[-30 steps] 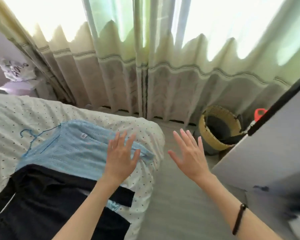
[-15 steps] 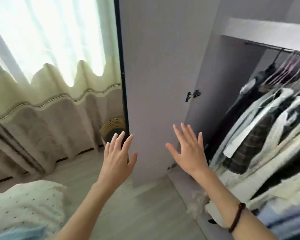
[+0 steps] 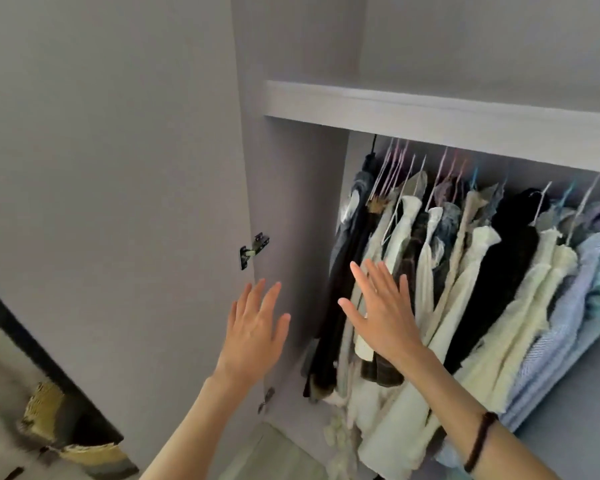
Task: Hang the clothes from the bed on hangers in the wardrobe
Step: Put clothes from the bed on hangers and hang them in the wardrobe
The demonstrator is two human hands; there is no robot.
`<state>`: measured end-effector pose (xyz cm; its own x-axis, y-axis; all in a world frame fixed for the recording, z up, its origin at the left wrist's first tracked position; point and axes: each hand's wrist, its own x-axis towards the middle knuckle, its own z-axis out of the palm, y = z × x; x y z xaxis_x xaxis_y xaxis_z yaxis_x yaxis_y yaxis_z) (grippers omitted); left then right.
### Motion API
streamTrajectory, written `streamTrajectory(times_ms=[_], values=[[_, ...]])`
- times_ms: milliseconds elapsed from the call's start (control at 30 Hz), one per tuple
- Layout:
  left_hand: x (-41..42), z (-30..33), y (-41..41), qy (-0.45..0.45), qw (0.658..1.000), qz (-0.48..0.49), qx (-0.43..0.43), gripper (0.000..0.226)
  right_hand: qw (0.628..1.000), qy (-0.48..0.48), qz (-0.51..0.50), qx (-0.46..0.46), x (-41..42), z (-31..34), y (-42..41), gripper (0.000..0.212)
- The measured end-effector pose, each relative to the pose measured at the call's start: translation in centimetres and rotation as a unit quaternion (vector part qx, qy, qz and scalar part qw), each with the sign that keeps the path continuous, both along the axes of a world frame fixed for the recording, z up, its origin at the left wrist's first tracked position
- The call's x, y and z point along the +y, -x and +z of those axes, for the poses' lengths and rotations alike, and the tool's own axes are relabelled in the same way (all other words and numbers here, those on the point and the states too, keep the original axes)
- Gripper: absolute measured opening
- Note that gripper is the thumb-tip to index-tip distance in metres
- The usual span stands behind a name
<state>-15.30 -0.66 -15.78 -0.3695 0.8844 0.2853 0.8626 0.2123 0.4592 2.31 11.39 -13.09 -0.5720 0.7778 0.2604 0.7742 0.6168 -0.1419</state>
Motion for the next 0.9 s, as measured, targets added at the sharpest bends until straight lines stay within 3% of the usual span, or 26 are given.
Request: streamTrajectory(times_ms=[267,400,700,900], values=[[11.0,1.9,4.5,-0.017,0.996,-0.083,0.017,0.068,0.998,-0.009,-0.064,-0.024,7.5,2.2,3.1,0.060],[16.3,3.5,4.5,-0.014,0.993,-0.120,0.014,0.049,0.996,-0.022,-0.079,-0.025,12.1,3.7,3.8,0.058],[24.9,6.1,3.2,-0.056,0.982,-0.170,-0.061,0.044,0.997,-0.060,-0.001,-0.057,20.6,2.4,4.6,0.060],[29.7,6.6,2.2,0.027,0.989,-0.134,-0.051,0.051,0.994,-0.102,0.010,-0.039,22.1,1.9,3.3,0.044]])
